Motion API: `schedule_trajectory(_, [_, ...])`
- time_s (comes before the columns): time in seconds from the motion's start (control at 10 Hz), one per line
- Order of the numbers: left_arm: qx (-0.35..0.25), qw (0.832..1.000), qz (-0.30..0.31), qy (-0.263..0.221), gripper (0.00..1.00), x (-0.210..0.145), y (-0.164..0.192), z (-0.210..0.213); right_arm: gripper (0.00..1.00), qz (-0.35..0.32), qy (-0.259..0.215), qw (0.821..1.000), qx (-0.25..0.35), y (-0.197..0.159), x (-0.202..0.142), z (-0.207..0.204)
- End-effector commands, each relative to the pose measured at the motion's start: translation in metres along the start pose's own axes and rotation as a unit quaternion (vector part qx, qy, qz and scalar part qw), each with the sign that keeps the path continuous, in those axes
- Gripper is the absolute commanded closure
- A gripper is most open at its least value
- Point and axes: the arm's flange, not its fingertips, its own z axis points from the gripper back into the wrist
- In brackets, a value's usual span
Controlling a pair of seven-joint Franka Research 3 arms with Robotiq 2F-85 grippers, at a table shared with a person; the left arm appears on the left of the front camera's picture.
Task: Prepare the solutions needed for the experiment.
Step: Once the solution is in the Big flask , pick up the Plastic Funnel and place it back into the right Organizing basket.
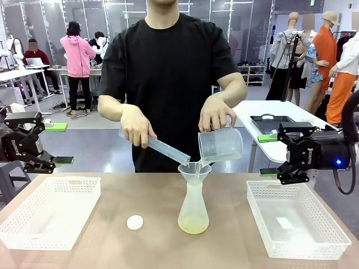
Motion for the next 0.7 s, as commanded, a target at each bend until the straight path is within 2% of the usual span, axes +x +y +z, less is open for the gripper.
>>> schedule_trajectory(0.0, [-0.013, 1.0, 0.001, -0.003, 0.0, 0.001, -0.0021, -0.0022, 0.0, 0.0, -0.004, 1.0, 0.001, 0.0004, 0.0007, 0.0022])
schedule_trajectory(0.6, [-0.013, 1.0, 0.001, -0.003, 0.0, 0.001, -0.0021, -0.0022, 0.0, 0.0, -0.004, 1.0, 0.001, 0.0004, 0.0007, 0.0022])
